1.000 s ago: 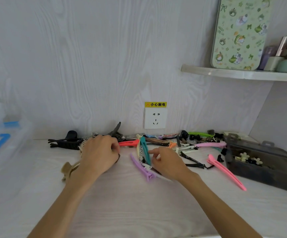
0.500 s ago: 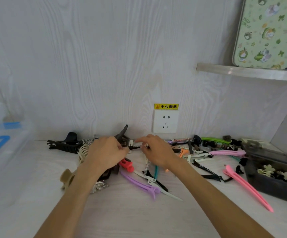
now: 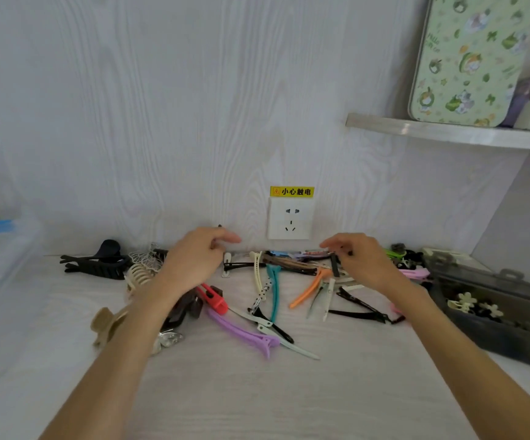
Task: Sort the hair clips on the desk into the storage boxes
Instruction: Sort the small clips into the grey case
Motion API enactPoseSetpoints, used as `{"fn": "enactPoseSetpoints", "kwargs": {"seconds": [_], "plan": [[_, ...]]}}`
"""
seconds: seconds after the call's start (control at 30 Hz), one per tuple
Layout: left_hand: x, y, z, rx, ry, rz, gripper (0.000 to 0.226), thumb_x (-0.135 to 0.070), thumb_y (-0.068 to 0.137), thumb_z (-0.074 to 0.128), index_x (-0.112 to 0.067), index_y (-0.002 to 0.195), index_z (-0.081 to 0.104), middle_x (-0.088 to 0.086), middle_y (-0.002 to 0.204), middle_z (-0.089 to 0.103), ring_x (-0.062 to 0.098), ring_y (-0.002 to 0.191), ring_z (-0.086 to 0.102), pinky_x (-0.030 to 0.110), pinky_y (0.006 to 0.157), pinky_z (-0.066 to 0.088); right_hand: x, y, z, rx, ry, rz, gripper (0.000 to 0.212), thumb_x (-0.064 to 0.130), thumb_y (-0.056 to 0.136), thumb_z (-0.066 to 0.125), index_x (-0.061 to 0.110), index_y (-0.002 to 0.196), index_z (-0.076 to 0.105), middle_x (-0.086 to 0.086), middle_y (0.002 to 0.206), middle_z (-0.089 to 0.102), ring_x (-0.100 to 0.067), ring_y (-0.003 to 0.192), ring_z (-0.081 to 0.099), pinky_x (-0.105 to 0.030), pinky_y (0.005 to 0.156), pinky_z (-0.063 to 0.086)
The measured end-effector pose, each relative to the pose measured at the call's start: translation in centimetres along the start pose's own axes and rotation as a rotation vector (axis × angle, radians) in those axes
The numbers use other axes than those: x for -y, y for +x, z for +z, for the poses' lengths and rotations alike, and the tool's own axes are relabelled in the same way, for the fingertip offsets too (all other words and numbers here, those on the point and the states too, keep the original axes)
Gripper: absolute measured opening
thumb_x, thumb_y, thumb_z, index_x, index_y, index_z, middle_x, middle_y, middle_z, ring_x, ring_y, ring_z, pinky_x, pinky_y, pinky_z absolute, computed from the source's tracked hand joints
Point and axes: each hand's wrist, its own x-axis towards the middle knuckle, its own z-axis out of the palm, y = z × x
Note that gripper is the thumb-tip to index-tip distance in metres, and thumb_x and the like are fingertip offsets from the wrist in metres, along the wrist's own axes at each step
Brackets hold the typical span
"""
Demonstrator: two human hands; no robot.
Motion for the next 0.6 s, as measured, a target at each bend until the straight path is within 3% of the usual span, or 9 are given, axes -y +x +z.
{"fn": "enactPoseSetpoints", "kwargs": {"seconds": [0.13, 0.2, 0.27, 0.3, 0.37, 0.47, 0.53, 0.6], "plan": [[-2.3, 0.9, 1.3, 0.247, 0.461, -0.119, 0.023, -0.026, 0.083, 0.062, -0.027, 0.106, 0.066, -0.004, 0.117, 0.064, 0.020, 0.107, 0.059, 0.034, 0.093, 0.047, -2.7, -1.6, -1.6, -0.003, -0.022, 0.062, 0.030, 0.006, 0.092, 0.048, 0.018, 0.108, 0.069, -0.001, 0.116, 0.068, -0.016, 0.099, 0.062, -0.024, 0.085, 0.046], [-2.6, 0.6, 2.0, 0.363, 0.734, -0.255, 0.041, -0.036, 0.077, 0.069, -0.022, 0.114, 0.060, 0.000, 0.121, 0.060, 0.023, 0.111, 0.057, 0.035, 0.092, 0.046, -3.1, -2.0, -1.3, -0.007, -0.009, 0.069, 0.029, 0.008, 0.093, 0.047, 0.019, 0.109, 0.068, -0.001, 0.115, 0.068, -0.013, 0.096, 0.062, -0.023, 0.084, 0.046], [-2.6, 0.6, 2.4, 0.338, 0.815, -0.288, 0.046, -0.033, 0.079, 0.068, -0.020, 0.121, 0.055, 0.002, 0.125, 0.057, 0.024, 0.115, 0.055, 0.035, 0.089, 0.044, -3.0, -2.0, -0.8, -0.001, -0.022, 0.061, 0.031, 0.010, 0.093, 0.044, 0.020, 0.112, 0.066, -0.001, 0.115, 0.067, -0.010, 0.087, 0.060, -0.021, 0.076, 0.045], [-2.5, 0.8, 2.5, 0.305, 0.803, -0.283, 0.043, -0.028, 0.081, 0.065, -0.018, 0.122, 0.054, 0.003, 0.126, 0.058, 0.025, 0.115, 0.055, 0.035, 0.087, 0.044, -2.9, -1.9, -0.5, 0.019, -0.036, 0.058, 0.032, 0.010, 0.093, 0.044, 0.021, 0.114, 0.065, -0.002, 0.116, 0.066, -0.010, 0.084, 0.059, -0.021, 0.072, 0.045], [-2.2, 0.7, 2.1, 0.283, 0.717, -0.273, 0.038, -0.022, 0.081, 0.065, -0.017, 0.118, 0.060, 0.003, 0.121, 0.061, 0.025, 0.111, 0.058, 0.034, 0.088, 0.046, -2.5, -1.7, 0.2, 0.087, -0.076, 0.061, 0.036, 0.009, 0.091, 0.046, 0.022, 0.123, 0.058, -0.005, 0.122, 0.060, -0.019, 0.098, 0.058, -0.030, 0.081, 0.048], [-1.5, 0.3, 1.6, 0.277, 0.536, -0.200, 0.026, -0.021, 0.072, 0.075, -0.023, 0.097, 0.071, -0.003, 0.110, 0.066, 0.020, 0.102, 0.061, 0.034, 0.088, 0.050, -1.4, -1.1, 1.2, 0.044, -0.146, -0.006, 0.039, 0.009, 0.091, 0.046, 0.018, 0.127, 0.054, -0.008, 0.128, 0.055, -0.025, 0.113, 0.052, -0.036, 0.091, 0.046], [-1.1, 0.1, 1.7, 0.170, 0.402, -0.144, 0.019, -0.015, 0.071, 0.074, -0.026, 0.087, 0.072, -0.003, 0.098, 0.070, 0.019, 0.096, 0.064, 0.033, 0.085, 0.051, -0.3, -0.3, 2.0, -0.017, -0.132, -0.045, 0.037, 0.008, 0.092, 0.044, 0.018, 0.126, 0.055, -0.007, 0.129, 0.055, -0.025, 0.116, 0.050, -0.037, 0.091, 0.046], [-0.9, -0.1, 2.1, 0.019, 0.217, -0.091, 0.016, -0.012, 0.073, 0.073, -0.024, 0.084, 0.071, -0.003, 0.085, 0.073, 0.016, 0.089, 0.067, 0.032, 0.082, 0.051, 0.5, 0.7, 3.0, 0.028, -0.165, 0.017, 0.040, 0.008, 0.091, 0.043, 0.016, 0.130, 0.051, -0.009, 0.132, 0.052, -0.028, 0.121, 0.047, -0.039, 0.095, 0.045]]}}
